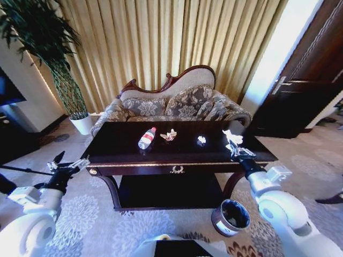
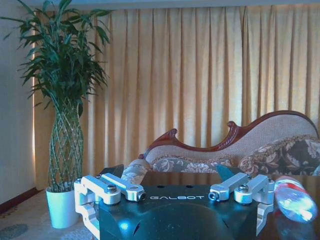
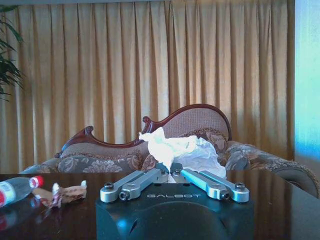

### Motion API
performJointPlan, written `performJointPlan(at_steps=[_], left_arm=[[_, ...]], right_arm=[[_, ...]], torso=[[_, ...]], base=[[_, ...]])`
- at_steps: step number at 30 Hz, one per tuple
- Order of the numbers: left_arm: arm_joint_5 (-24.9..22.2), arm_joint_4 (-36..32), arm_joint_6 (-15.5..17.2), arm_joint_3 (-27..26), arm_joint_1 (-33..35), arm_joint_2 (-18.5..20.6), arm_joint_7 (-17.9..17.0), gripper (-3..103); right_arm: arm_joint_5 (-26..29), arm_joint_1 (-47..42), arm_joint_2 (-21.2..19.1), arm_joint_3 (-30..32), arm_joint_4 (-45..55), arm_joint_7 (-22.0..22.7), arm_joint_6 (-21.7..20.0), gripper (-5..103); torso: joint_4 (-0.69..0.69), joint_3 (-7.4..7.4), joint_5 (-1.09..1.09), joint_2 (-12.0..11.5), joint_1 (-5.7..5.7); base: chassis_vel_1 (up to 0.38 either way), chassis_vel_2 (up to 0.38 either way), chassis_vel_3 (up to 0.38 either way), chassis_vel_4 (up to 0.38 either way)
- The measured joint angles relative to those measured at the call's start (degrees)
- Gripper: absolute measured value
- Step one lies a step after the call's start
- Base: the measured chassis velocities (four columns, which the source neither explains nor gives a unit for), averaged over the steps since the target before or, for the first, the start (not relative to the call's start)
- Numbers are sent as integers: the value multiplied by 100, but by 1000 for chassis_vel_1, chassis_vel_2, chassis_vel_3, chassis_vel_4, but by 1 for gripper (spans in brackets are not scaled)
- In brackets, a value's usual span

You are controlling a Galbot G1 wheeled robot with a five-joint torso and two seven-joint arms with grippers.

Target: Move to the front of the table and place the trash on the table into the trash bin.

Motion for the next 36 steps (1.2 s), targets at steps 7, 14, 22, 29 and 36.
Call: performJointPlan(at_steps=[7, 14, 22, 29, 36], left_arm=[[6, -40, 0, 0, 6, 0, 14, 100], [12, -122, -2, -6, 40, -13, 23, 100], [28, -206, -3, -15, 108, -69, 39, 100], [53, -237, -9, 28, 129, -114, 69, 100], [57, -290, -14, 31, 155, -111, 76, 100]], right_arm=[[-5, 12, -26, 24, 16, 19, -4, 0], [-147, -38, 61, -29, -331, 29, 6, 0], [-94, 69, 77, -63, -1662, 41, -67, 0], [-401, 583, 66, -329, -3387, 41, -92, 0], [-890, 1508, 76, -829, -5114, 30, 5, 0]], torso=[[0, -1, -1, 2, -4], [0, -4, -1, 5, -7], [-1, 2, 1, -3, 4], [-2, -1, 0, 1, -4], [2, 0, 1, 1, -3]], base=[[237, -235, -238, 228], [145, -132, -144, 121], [-22, 14, 16, -11], [-7, 5, 7, -5], [0, 0, 0, 0]])
